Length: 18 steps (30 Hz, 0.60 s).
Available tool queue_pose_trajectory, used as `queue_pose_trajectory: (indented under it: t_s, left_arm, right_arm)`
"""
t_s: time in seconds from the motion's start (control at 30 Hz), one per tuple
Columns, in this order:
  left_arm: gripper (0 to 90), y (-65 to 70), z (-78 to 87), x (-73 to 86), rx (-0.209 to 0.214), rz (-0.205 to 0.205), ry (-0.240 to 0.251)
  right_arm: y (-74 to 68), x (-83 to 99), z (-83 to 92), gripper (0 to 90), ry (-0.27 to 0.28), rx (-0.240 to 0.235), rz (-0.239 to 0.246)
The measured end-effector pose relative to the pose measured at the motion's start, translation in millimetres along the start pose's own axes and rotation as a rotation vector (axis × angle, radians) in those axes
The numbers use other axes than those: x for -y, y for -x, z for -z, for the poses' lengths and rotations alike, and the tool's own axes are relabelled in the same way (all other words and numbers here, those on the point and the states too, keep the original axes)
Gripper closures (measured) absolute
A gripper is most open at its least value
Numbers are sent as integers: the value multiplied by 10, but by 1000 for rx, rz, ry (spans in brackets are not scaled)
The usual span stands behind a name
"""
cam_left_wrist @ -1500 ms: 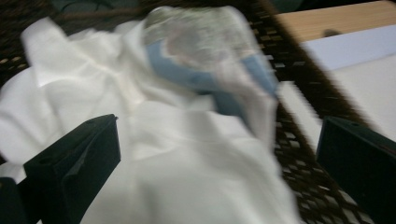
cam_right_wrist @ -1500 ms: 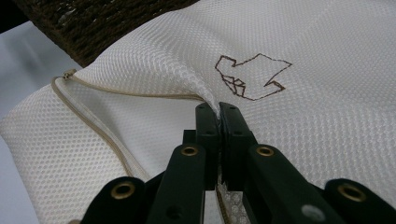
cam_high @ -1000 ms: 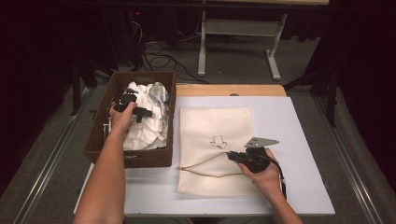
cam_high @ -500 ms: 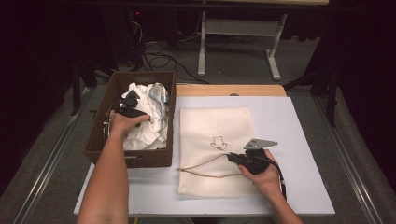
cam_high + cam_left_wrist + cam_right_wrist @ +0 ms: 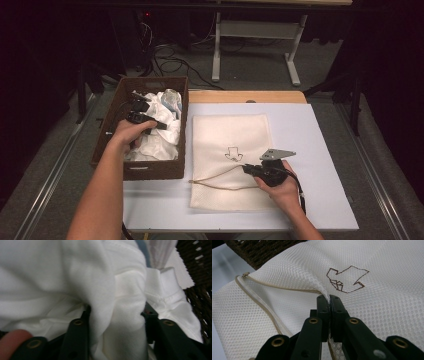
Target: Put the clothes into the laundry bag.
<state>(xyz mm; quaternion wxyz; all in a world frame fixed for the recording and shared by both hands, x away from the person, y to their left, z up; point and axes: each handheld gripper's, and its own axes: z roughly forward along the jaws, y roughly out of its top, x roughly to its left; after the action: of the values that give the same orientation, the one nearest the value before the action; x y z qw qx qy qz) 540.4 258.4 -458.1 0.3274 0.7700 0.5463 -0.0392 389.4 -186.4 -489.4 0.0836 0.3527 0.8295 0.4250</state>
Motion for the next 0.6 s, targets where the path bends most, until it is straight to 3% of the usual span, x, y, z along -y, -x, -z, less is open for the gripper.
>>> queue_pose_trajectory:
  t_s: [0.07,0.1,0.17,0.2,0.23,0.3,0.33,0.37,0.4,0.43,0.47,0.6]
  left_arm:
    - [197,35,-57,-16,0,28,-11]
    - [93,56,-90,-25,-12,20,-16]
    - [5,104,-168,-43,-27,18,-36]
    - [4,119,-219,-50,-67,5,-62]
    - [4,119,-219,-50,-67,5,-62]
    - [5,141,-399,-46,-205,-32,-150]
    - [5,153,-449,-42,-243,-51,-161]
    - [4,153,-449,-42,-243,-51,-161]
    - [5,226,-535,-40,-326,-126,-192]
    - [6,226,-535,-40,-326,-126,-192]
    - [7,284,-595,-34,-377,-166,-212]
    - [39,293,-583,-11,-392,-180,-188]
  right_arm:
    - [-5,4,-7,883,1,2,7]
    - [-8,5,-6,883,-2,3,8]
    - [-10,9,-1,883,0,3,9]
    - [-11,10,2,883,0,2,9]
    - [-11,10,2,883,0,2,9]
    - [-14,16,4,883,-1,3,5]
    - [-17,18,5,882,-2,3,5]
    - [-17,18,5,882,-2,3,5]
    - [-22,23,4,883,-8,3,5]
    - [-22,23,4,883,-8,3,5]
    - [-21,26,3,883,-7,2,5]
    - [-25,24,4,883,-4,6,12]
